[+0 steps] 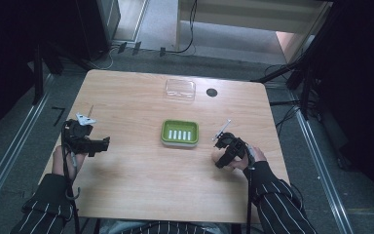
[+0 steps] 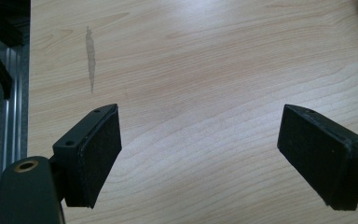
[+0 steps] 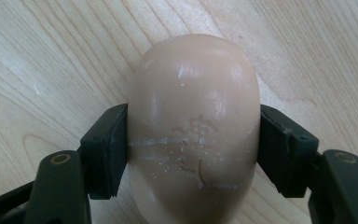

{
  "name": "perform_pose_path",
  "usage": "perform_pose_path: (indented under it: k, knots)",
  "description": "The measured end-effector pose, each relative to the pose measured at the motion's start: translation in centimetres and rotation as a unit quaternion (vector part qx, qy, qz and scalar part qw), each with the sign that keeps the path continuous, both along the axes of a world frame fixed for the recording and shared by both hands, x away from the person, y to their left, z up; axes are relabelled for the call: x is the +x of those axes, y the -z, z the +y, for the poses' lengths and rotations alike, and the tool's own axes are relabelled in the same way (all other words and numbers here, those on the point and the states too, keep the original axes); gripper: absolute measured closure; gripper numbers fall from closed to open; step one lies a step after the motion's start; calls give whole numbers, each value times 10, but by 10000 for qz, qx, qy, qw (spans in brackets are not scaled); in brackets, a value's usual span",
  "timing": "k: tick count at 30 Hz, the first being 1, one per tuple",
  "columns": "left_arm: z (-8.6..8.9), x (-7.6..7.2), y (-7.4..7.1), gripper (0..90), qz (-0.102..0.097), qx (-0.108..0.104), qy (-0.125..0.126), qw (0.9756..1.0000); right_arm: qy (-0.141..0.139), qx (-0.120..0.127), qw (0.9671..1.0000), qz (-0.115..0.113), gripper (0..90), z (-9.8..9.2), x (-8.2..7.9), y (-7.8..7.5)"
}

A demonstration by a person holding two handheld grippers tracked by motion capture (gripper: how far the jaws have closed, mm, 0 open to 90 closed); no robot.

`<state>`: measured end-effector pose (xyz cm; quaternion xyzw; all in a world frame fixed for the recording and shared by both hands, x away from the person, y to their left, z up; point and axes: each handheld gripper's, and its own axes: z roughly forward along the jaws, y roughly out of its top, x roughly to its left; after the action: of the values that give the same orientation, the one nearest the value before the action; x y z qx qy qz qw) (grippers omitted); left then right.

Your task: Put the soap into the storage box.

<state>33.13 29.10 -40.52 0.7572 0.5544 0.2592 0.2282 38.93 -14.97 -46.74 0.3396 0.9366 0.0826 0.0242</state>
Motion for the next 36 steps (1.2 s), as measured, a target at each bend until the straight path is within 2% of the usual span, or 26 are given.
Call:
perform_pose_path:
  k: [9,29,36]
  knots:
    - [0,0,0,143,3,6,3,10000,-11,2,10000,-51,320,0,0,1]
    - [0,0,0,143,-6,1,6,10000,31,-113,9999,41,332,-2,0,-1]
    - [0,0,0,143,-13,3,-2,10000,47,-91,9999,-23,332,-4,0,-5]
